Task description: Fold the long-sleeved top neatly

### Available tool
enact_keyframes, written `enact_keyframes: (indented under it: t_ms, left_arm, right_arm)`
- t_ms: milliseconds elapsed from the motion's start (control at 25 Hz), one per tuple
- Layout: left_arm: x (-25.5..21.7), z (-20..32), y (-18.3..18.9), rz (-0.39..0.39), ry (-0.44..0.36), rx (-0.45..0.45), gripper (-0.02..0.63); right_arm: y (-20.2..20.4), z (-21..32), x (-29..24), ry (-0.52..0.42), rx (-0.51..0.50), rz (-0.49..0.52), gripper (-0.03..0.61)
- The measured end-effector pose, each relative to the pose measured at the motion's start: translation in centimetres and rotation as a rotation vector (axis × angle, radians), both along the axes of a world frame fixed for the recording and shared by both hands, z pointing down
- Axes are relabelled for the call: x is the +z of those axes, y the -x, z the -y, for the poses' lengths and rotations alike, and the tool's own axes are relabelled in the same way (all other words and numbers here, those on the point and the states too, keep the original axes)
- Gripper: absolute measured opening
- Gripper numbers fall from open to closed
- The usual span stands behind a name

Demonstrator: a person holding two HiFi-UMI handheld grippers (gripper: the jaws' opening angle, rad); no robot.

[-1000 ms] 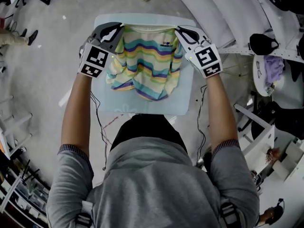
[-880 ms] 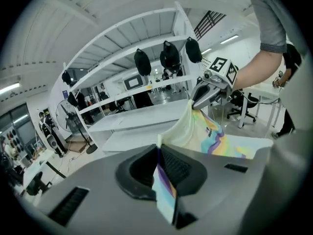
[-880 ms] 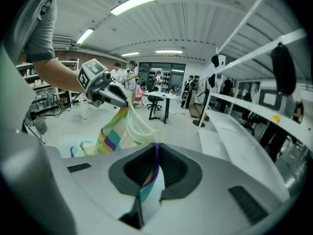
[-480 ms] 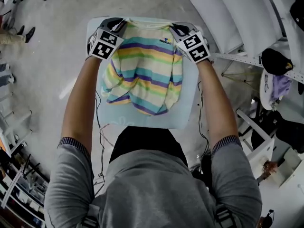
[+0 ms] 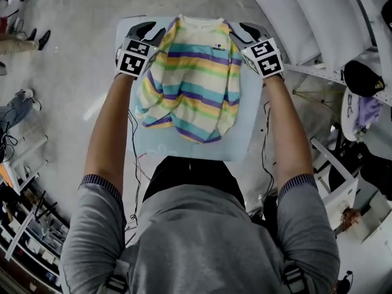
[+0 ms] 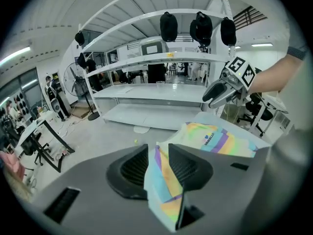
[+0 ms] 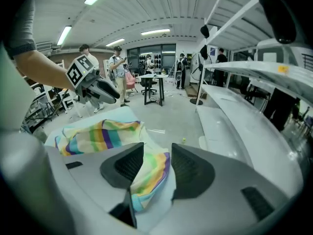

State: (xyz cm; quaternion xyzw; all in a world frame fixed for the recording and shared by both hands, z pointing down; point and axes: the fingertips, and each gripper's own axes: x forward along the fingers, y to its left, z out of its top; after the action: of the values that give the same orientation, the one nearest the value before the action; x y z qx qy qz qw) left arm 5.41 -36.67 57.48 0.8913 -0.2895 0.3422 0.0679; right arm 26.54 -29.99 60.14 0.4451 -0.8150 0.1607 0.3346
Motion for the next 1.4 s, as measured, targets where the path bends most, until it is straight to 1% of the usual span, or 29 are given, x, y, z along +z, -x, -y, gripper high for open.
enact_keyframes:
  t_ms: [160, 280, 400, 600, 720, 880, 1160, 1400]
  left_arm:
    - [-1.7, -3.8, 2.2, -0.023, 0.013, -0.005, 0.147]
    - [-2.6, -7.6, 4.3, -0.036, 0.024, -0.001, 0.147]
    - [-2.5, -11.7, 6.5, -0.04, 0.047, 0.016, 0.147]
    - [-1.4, -17.4, 10.7, -0.037, 0.106, 0.035, 0.147]
    - [-0.3, -20.4, 12.9, -0.029, 0.142, 0.032, 0.147]
    - [1.2, -24.2, 14.8, -0.012, 0.174, 0.047, 0.147]
    - [3.8, -29.0, 16.0, 0.02, 0.218, 0.098, 0.149]
    - [8.0, -31.7, 16.9, 0.082, 0.269, 0.113, 0.155]
  right_arm:
    - [0.3, -3.3, -2.0, -0.004, 0.037, 0.037, 0.192]
    - [0.9, -7.0, -3.3, -0.002, 0.084, 0.072, 0.191]
    - [1.9, -10.9, -4.3, 0.003, 0.136, 0.099, 0.19]
    - [5.0, -16.8, -4.7, 0.034, 0.185, 0.095, 0.19]
    - [6.3, -20.2, -4.1, 0.058, 0.228, 0.106, 0.19]
    - [8.2, -24.9, -3.1, 0.089, 0.27, 0.113, 0.189]
    - [11.5, -31.3, -0.3, 0.151, 0.319, 0.114, 0.184]
    - [12.5, -35.5, 4.0, 0.224, 0.382, 0.103, 0.173]
